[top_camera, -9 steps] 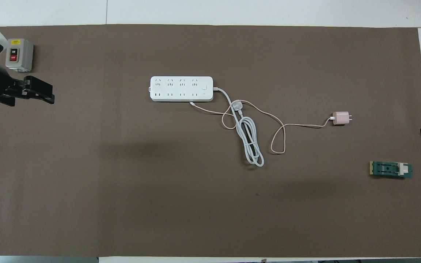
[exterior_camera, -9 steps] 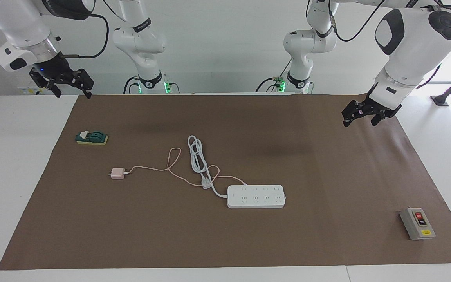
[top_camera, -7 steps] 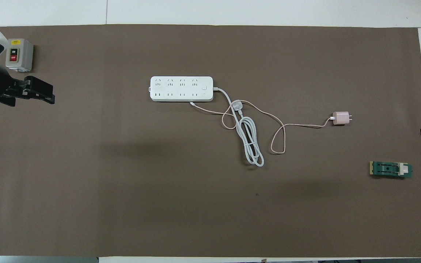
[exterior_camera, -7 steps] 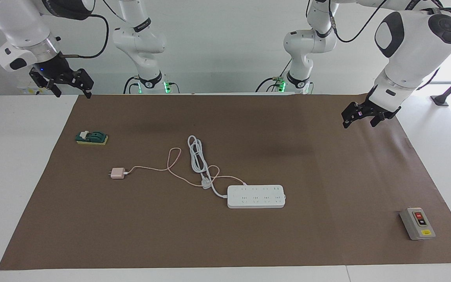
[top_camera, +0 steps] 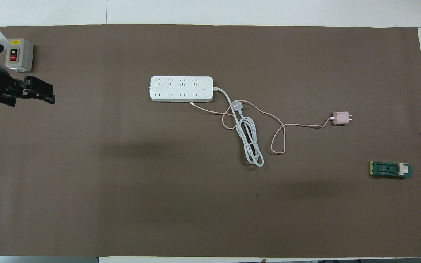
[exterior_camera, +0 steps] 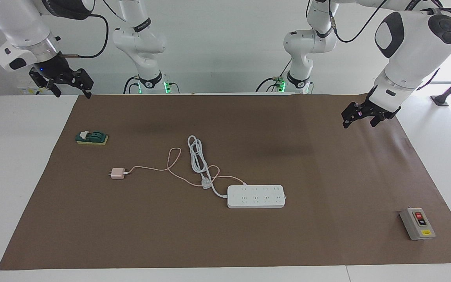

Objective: Plug charger into power strip

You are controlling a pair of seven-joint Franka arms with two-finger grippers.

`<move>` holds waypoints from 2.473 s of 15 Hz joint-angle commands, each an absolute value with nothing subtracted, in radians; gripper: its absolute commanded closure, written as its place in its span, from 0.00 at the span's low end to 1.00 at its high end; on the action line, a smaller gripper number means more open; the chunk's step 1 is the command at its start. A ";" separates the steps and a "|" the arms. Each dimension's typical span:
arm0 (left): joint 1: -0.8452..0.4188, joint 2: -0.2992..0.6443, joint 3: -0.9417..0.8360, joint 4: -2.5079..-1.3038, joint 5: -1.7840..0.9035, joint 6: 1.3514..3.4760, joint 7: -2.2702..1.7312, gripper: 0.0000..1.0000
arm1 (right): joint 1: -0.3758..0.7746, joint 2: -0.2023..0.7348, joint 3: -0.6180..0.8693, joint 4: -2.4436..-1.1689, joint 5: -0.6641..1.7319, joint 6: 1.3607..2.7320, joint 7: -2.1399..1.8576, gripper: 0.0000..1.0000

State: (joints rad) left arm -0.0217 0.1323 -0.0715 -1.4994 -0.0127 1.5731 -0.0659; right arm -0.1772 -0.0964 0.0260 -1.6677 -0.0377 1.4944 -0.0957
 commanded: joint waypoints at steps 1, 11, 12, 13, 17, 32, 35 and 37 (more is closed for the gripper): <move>-0.031 0.132 -0.067 -1.508 -0.002 1.562 -0.054 0.00 | -0.196 -0.107 0.037 -1.671 -0.043 1.497 -0.118 0.00; -0.014 0.202 -0.063 -1.465 -0.092 1.555 -0.052 0.00 | -0.198 -0.138 0.037 -1.704 -0.043 1.491 -0.127 0.00; -0.011 0.207 -0.063 -1.466 -0.144 1.552 -0.026 0.00 | -0.198 -0.140 0.035 -1.715 -0.041 1.493 -0.127 0.00; -0.011 0.210 -0.063 -1.468 -0.190 1.546 0.006 0.00 | -0.205 -0.146 0.034 -1.724 -0.034 1.494 -0.127 0.00; 0.008 0.265 -0.063 -1.476 -0.458 1.523 0.032 0.00 | -0.265 -0.144 0.034 -1.773 0.004 1.505 -0.120 0.00; -0.006 0.419 -0.064 -1.787 -1.446 1.649 0.500 0.00 | -0.426 0.187 0.026 -1.873 0.518 1.698 0.539 0.00; 0.006 0.491 -0.064 -1.795 -1.486 1.643 0.644 0.00 | -0.468 0.331 0.026 -1.867 0.635 1.719 0.549 0.00; -0.001 0.534 -0.069 -1.790 -1.526 1.635 0.707 0.00 | -0.462 0.376 0.028 -1.862 0.708 1.743 0.549 0.00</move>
